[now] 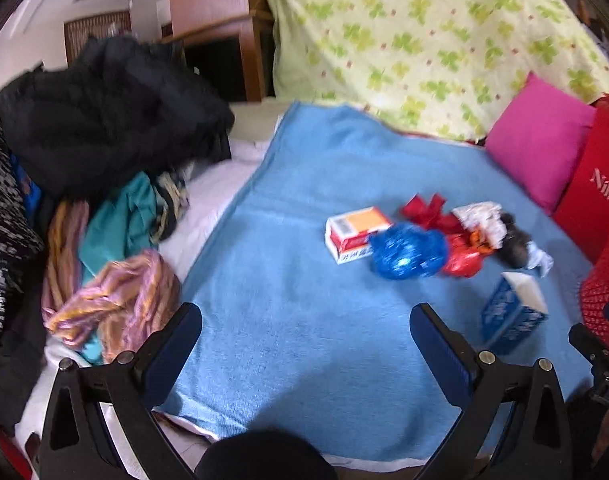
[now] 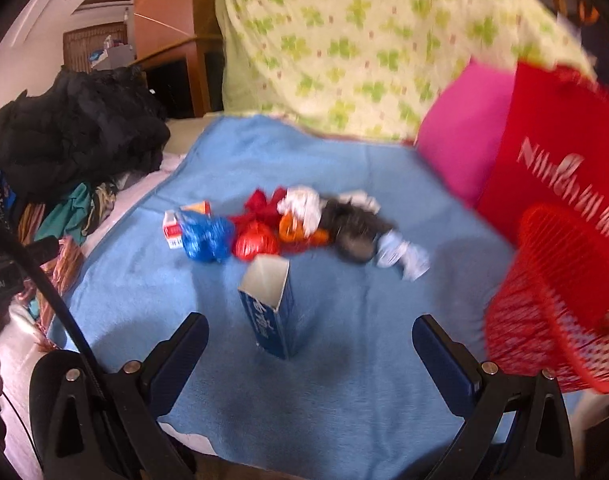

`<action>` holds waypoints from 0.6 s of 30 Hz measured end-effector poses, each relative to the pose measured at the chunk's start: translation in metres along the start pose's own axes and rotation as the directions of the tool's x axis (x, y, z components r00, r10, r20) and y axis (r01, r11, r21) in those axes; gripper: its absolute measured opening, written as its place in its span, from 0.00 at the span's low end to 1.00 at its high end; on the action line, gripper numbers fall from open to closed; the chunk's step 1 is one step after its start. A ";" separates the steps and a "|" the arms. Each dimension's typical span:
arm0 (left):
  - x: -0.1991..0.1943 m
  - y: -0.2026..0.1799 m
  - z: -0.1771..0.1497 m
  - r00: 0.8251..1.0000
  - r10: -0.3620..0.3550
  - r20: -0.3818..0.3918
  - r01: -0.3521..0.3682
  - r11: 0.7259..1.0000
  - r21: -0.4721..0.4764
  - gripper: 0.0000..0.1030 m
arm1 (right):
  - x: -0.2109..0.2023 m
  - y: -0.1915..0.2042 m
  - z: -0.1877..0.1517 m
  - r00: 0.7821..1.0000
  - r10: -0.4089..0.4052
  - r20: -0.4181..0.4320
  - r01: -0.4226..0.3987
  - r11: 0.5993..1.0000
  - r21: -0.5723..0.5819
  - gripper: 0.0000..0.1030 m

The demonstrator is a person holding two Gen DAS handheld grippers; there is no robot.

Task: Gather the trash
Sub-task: 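Grasp the white-and-blue carton with the right tool while the left grasps the orange-white medicine box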

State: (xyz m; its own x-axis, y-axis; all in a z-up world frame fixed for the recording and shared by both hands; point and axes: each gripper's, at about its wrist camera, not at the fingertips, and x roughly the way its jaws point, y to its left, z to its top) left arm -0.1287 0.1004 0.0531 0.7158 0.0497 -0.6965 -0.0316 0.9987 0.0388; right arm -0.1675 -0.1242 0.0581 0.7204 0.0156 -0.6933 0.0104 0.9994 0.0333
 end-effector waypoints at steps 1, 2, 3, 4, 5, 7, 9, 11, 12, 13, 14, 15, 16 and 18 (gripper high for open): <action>0.011 0.003 0.001 1.000 -0.012 -0.020 0.012 1.000 -0.002 1.00 | 0.010 -0.001 -0.001 1.000 0.008 -0.013 -0.008 1.000 0.005 0.99; 0.022 0.005 0.004 0.999 -0.026 -0.036 0.026 1.000 -0.002 1.00 | 0.020 -0.003 -0.001 1.000 0.022 -0.023 -0.021 1.000 0.009 0.99; 0.032 0.007 0.007 0.998 -0.040 -0.045 0.040 0.999 0.000 1.00 | 0.029 -0.003 -0.001 0.999 0.043 -0.030 -0.042 0.999 0.012 0.98; 0.043 0.010 0.011 0.998 -0.047 -0.050 0.047 0.999 0.004 1.00 | 0.035 -0.003 -0.001 0.998 0.060 -0.036 -0.059 0.998 0.019 0.97; 0.053 0.011 0.015 0.997 -0.053 -0.053 0.053 0.999 0.006 1.00 | 0.044 -0.003 0.000 0.995 0.082 -0.049 -0.080 0.996 0.027 0.95; 0.071 0.013 0.024 0.995 -0.088 -0.048 0.088 0.996 0.015 1.00 | 0.058 0.000 0.000 0.990 0.122 -0.071 -0.119 0.992 0.041 0.91; 0.096 0.007 0.037 0.991 -0.125 -0.056 0.128 0.990 0.063 1.00 | 0.073 0.003 0.001 0.986 0.142 -0.092 -0.138 0.989 0.048 0.89; 0.118 -0.001 0.047 0.989 -0.134 -0.061 0.141 0.980 0.138 1.00 | 0.086 0.006 0.000 0.984 0.141 -0.110 -0.136 0.990 0.047 0.81; 0.129 -0.006 0.051 0.988 -0.139 -0.066 0.149 0.972 0.179 1.00 | 0.091 0.006 0.000 0.983 0.140 -0.120 -0.135 0.990 0.048 0.79; 0.136 -0.009 0.055 0.987 -0.143 -0.075 0.156 0.966 0.205 1.00 | 0.096 0.006 0.000 0.982 0.139 -0.129 -0.134 0.990 0.051 0.73; 0.147 -0.014 0.057 0.984 -0.150 -0.091 0.168 0.956 0.241 1.00 | 0.100 0.006 0.001 0.981 0.139 -0.137 -0.133 0.990 0.053 0.69; 0.161 -0.020 0.060 0.982 -0.153 -0.114 0.180 0.941 0.286 1.00 | 0.105 0.006 0.001 0.980 0.140 -0.144 -0.133 0.990 0.054 0.68; 0.167 -0.023 0.061 0.981 -0.151 -0.123 0.183 0.934 0.308 1.00 | 0.109 0.005 0.001 0.980 0.137 -0.145 -0.131 0.990 0.050 0.65; 0.183 -0.029 0.064 0.976 -0.165 -0.144 0.207 0.910 0.360 1.00 | 0.115 0.005 0.000 0.981 0.125 -0.150 -0.120 0.992 0.040 0.58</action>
State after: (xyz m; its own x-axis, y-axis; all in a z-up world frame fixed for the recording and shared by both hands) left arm 0.0483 0.0798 -0.0296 0.6033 -0.1155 -0.7891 0.3703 0.9169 0.1489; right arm -0.0846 -0.1176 -0.0214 0.6042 0.1451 -0.7835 -0.0484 0.9881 0.1457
